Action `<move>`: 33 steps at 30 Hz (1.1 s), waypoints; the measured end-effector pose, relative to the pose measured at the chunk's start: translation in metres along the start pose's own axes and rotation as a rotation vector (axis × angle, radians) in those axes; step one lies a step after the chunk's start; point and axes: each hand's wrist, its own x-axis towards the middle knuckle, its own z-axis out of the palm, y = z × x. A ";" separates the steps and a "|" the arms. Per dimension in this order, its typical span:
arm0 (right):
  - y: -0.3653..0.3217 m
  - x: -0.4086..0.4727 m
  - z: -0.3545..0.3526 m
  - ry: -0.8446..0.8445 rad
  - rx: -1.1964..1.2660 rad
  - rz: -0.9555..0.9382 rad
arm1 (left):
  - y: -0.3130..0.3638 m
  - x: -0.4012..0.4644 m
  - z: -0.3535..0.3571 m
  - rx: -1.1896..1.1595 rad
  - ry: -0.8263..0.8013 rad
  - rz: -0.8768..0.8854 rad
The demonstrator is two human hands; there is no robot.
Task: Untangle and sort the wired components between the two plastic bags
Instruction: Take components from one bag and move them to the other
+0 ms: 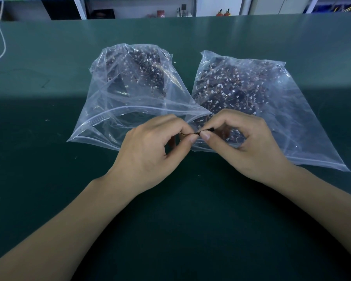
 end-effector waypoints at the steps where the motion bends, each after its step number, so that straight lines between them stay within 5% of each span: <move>1: 0.000 0.000 0.000 0.002 -0.002 0.003 | 0.000 0.000 0.000 -0.002 -0.006 0.001; 27: 0.002 0.000 -0.001 -0.020 0.013 0.007 | -0.005 -0.001 0.002 0.025 -0.023 0.020; 33: 0.008 0.001 -0.003 -0.051 -0.203 -0.055 | -0.014 0.000 0.004 0.017 0.053 -0.013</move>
